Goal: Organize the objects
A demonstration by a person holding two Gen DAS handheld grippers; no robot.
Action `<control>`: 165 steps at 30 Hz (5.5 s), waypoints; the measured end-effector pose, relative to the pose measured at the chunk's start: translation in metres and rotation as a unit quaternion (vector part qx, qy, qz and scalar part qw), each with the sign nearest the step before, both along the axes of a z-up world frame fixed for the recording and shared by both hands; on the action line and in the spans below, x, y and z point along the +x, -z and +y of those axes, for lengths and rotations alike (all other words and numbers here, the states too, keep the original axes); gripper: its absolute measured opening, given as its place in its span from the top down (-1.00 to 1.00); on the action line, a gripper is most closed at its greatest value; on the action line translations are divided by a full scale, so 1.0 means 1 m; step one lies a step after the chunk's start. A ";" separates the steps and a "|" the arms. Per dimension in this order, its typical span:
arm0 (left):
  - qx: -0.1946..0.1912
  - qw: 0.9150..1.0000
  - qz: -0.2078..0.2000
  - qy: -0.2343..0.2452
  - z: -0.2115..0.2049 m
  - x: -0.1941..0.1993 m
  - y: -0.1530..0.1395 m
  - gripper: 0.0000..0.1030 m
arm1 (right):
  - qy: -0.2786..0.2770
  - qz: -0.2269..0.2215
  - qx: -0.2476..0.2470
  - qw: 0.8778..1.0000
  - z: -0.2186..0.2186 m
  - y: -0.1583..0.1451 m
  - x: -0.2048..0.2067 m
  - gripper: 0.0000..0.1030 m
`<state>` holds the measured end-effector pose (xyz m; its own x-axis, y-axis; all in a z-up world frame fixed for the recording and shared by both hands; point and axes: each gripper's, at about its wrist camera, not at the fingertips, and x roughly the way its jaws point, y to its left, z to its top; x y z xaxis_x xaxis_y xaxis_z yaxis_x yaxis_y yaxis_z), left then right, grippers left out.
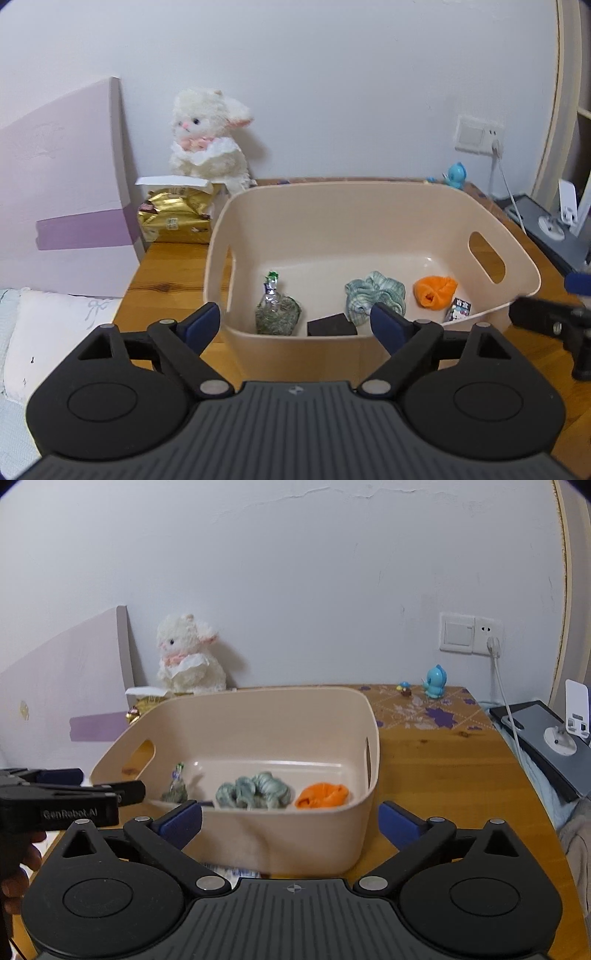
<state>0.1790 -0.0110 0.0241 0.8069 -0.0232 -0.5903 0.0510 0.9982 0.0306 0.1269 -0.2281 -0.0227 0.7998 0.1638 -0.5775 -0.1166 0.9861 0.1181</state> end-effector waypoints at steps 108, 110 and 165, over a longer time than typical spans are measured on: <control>-0.011 0.999 0.005 0.046 0.028 -0.076 0.021 0.37 | -0.018 -0.018 -0.023 0.999 0.025 0.008 -0.067 -0.21; -0.013 0.999 -0.007 0.049 0.026 -0.076 0.012 0.37 | -0.015 -0.033 -0.024 0.999 0.023 -0.002 -0.065 -0.21; 0.020 1.000 0.023 -0.001 -0.021 0.042 0.007 -0.74 | 0.015 -0.051 -0.053 0.997 0.018 -0.024 0.018 -1.00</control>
